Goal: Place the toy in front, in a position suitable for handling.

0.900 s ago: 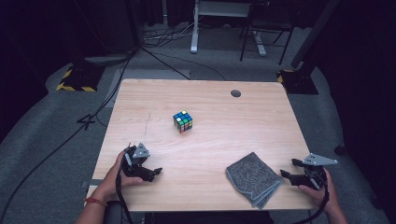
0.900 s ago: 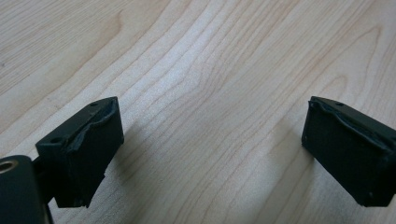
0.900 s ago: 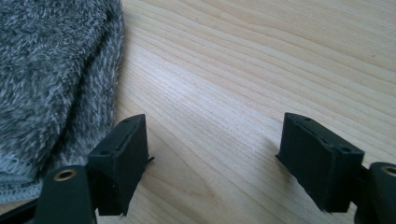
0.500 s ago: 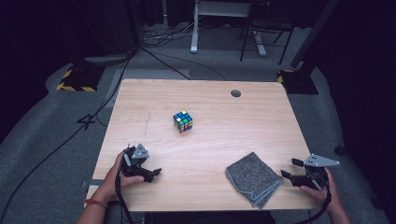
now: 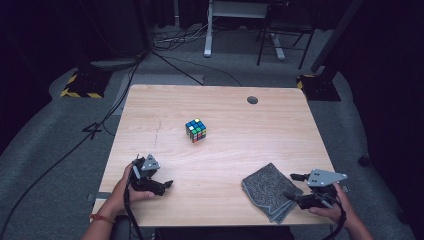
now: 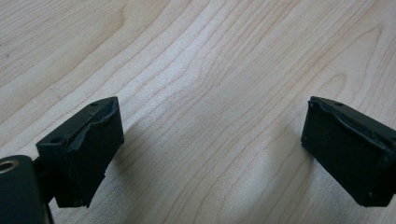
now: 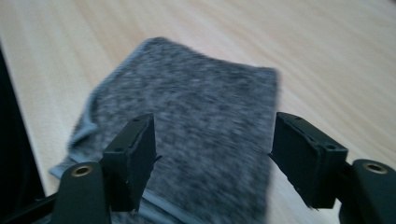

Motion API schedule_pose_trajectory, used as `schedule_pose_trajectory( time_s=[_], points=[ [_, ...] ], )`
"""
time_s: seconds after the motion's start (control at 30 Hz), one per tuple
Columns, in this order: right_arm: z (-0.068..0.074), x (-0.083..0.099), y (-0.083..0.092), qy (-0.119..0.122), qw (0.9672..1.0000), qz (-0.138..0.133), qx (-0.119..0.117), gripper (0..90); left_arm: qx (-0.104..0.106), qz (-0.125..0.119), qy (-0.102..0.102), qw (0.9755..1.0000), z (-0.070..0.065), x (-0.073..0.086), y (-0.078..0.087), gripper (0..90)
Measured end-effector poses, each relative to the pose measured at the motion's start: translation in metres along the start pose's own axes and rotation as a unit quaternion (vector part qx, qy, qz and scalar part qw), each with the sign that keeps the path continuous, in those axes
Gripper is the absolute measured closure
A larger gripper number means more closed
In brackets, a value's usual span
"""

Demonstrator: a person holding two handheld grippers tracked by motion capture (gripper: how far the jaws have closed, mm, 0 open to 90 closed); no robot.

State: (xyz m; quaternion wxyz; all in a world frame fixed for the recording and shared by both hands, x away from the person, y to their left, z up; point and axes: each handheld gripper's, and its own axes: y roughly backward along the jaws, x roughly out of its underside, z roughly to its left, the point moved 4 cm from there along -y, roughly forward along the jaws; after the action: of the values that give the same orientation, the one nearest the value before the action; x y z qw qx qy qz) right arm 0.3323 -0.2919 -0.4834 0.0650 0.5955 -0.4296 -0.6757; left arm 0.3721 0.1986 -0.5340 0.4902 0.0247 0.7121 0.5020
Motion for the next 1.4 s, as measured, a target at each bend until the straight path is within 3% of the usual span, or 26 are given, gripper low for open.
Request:
schedule_pose_trajectory(
  time_s=[0.03,0.07,0.1,0.27,0.37,0.57,0.63,0.67,0.9,0.93,1.07,1.17,1.2,1.27,1.3,1.37,1.4],
  points=[
    [0.003,0.0,-0.005,0.003,0.9999,0.007,-0.008,33.8,-0.001,0.0,0.001,1.0,-0.001,0.0,0.0,6.2],
    [0.012,0.002,-0.019,0.017,0.9989,0.039,-0.018,34.4,0.002,-0.001,0.0,1.0,-0.002,-0.001,-0.001,6.4],
    [0.013,0.003,-0.023,0.021,0.9985,0.05,-0.01,33.6,0.005,-0.001,-0.004,1.0,-0.004,-0.002,-0.002,6.4],
    [0.016,0.008,-0.04,0.01,0.9979,0.063,-0.012,28.6,0.016,-0.001,-0.017,0.9997,-0.012,-0.004,-0.004,6.6],
    [0.009,0.009,-0.046,-0.005,0.9981,0.059,-0.019,24.2,0.023,-0.001,-0.028,0.9993,-0.015,-0.007,-0.007,6.5],
    [-0.007,0.011,-0.049,-0.026,0.9986,0.043,-0.016,24.3,0.031,0.004,-0.036,0.9989,-0.013,-0.01,-0.01,2.8],
    [-0.015,0.011,-0.051,-0.036,0.9985,0.041,-0.005,24.3,0.036,0.011,-0.04,0.9985,-0.012,-0.012,-0.012,0.4],
    [-0.024,0.011,-0.053,-0.056,0.9976,0.039,0.012,24.3,0.038,0.012,-0.039,0.9984,-0.009,-0.016,-0.015,0.1],
    [-0.037,0.006,-0.058,-0.071,0.9958,0.049,0.028,24.2,0.043,0.013,-0.046,0.9979,0.001,-0.037,-0.034,0.2],
    [-0.04,0.004,-0.06,-0.075,0.9954,0.054,0.027,24.2,0.056,0.03,-0.065,0.9959,0.004,-0.045,-0.038,0.5],
    [-0.048,0.003,-0.063,-0.083,0.9949,0.048,0.034,24.3,0.054,0.035,-0.056,0.9964,0.014,-0.062,-0.051,4.1],
    [-0.053,0.002,-0.066,-0.085,0.9947,0.044,0.036,24.3,0.048,0.025,-0.055,0.997,0.016,-0.071,-0.055,20.2],
    [-0.055,0.001,-0.067,-0.087,0.9945,0.045,0.039,24.3,0.042,0.017,-0.065,0.9968,0.015,-0.074,-0.056,20.2],
    [-0.059,0.0,-0.069,-0.086,0.9944,0.043,0.044,24.1,0.049,0.026,-0.072,0.9959,0.014,-0.08,-0.059,14.6],
    [-0.061,-0.003,-0.07,-0.083,0.9942,0.051,0.045,23.9,0.058,0.005,-0.05,0.9971,0.017,-0.09,-0.061,20.7],
    [-0.062,-0.004,-0.07,-0.078,0.9941,0.058,0.049,23.3,0.061,-0.001,-0.038,0.9974,0.019,-0.094,-0.062,20.5],
    [-0.061,-0.006,-0.07,-0.079,0.9931,0.068,0.054,23.4,0.06,-0.003,-0.032,0.9977,0.021,-0.097,-0.063,15.0]
  ],
)
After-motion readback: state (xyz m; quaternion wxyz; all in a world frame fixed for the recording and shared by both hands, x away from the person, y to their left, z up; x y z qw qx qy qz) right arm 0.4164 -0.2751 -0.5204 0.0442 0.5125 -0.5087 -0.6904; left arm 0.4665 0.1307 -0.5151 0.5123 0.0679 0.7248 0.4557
